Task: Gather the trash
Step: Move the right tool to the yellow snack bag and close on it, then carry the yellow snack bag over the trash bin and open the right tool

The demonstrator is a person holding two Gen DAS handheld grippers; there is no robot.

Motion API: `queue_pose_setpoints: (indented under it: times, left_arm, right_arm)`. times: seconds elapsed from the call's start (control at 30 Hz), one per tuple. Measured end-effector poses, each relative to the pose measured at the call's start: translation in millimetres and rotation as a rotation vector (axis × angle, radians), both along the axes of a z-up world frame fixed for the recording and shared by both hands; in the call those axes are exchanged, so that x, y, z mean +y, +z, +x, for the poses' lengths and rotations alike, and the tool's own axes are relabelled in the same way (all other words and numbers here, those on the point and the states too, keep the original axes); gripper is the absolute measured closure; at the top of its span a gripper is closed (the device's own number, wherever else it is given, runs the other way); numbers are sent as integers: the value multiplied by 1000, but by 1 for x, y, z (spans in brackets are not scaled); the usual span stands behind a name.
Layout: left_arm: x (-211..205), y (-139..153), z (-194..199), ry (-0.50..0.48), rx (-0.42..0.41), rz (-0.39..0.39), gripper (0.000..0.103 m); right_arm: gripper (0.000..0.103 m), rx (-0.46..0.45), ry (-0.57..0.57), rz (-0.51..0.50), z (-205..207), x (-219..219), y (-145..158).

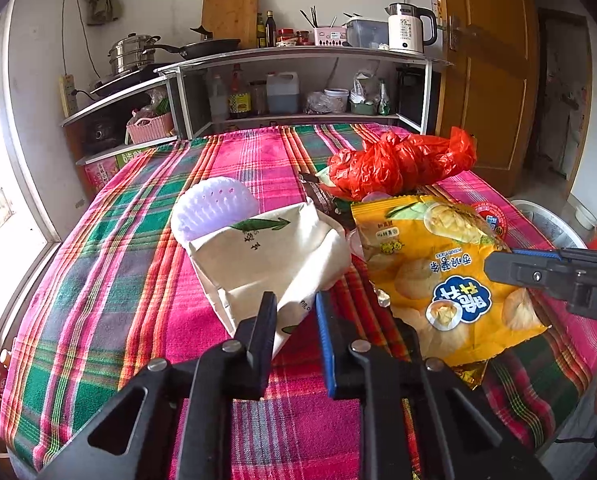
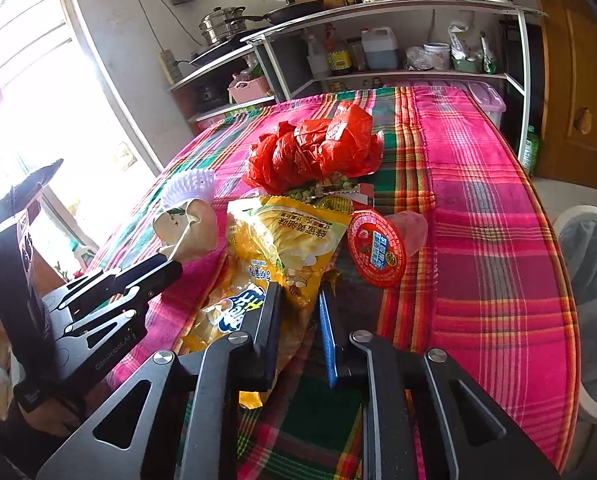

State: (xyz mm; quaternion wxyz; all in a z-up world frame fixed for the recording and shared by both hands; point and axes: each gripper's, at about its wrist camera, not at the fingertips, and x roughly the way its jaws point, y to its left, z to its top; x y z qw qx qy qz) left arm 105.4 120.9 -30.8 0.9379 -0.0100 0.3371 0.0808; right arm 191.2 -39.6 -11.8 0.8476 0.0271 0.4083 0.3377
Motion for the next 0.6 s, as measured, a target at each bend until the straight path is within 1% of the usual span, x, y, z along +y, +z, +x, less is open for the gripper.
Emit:
queue_pose_setpoints:
  times: [0.07,0.13,0.23,0.27,0.5,0.6]
  left_arm:
    - [0,3,-2,5,-12,2,88]
    - [0,6,-5,11,-24,-4,90]
    - [2,11,-10,18,-36,-20,92]
    - [1,13,-12,20,-40,-26,92]
    - [-6,28,-23,23,-70,-36,93]
    - [-12,36,-27,22,-85,-29,93]
  right_arm:
    - [89,-13,4,1,-3,0,3]
    - [91,-21,6,5,-4,-1,5]
    - [93,-28,6,22,-7,-4,8]
    - [96,-32,7,28,-8,-5,10]
    - [98,-56,1,63,-17,-16,21]
    - [98,-77,-5,85,-20,-22,29]
